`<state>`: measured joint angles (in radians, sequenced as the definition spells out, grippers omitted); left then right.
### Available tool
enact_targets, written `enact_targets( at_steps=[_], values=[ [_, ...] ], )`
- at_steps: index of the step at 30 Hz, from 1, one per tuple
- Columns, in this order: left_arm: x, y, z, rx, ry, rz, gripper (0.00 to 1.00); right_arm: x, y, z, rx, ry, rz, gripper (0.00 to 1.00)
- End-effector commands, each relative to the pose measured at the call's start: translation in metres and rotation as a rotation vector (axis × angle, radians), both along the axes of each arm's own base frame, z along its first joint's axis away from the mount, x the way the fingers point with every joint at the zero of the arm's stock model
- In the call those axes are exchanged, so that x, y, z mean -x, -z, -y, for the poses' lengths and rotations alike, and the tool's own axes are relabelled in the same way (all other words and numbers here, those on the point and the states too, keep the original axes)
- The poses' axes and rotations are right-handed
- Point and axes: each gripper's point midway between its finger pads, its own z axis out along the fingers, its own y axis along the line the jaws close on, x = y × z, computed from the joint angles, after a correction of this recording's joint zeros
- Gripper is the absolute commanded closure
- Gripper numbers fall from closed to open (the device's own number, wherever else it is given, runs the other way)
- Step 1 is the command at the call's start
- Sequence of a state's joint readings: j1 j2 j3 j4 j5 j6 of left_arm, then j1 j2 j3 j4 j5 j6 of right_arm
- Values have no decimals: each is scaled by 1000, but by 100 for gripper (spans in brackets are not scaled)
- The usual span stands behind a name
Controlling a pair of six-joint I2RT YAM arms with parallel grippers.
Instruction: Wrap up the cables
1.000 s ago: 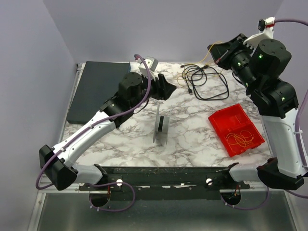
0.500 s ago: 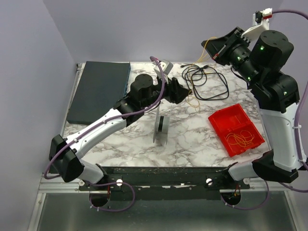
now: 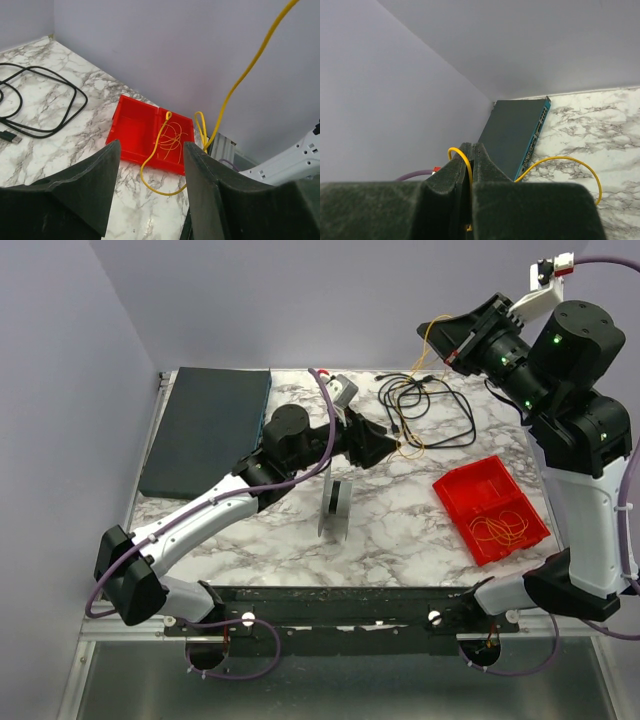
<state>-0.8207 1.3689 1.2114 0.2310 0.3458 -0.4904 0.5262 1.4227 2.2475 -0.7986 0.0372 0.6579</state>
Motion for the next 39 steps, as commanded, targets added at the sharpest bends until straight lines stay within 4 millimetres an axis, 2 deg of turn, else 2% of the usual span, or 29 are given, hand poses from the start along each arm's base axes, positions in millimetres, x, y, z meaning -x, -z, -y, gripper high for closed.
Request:
enact_targets(
  at_steps=[1, 10, 17, 24, 29, 39],
  values=[
    [16, -12, -1, 37, 60, 54, 46, 6, -9, 0, -12, -24, 7, 99],
    [21, -6, -10, 3, 54, 103, 49, 15, -16, -6, -32, -74, 16, 99],
    [12, 5, -23, -48, -27, 133, 51, 21, -21, -7, -47, -96, 20, 99],
    [4, 7, -44, -108, -113, 190, 50, 25, -22, -13, -58, -132, 15, 99],
    [5, 9, -49, -148, -120, 221, 50, 25, -23, -15, -66, -146, 13, 99],
    [-1, 26, -67, -235, -190, 270, 50, 26, -22, -20, -78, -169, 5, 99]
  ],
)
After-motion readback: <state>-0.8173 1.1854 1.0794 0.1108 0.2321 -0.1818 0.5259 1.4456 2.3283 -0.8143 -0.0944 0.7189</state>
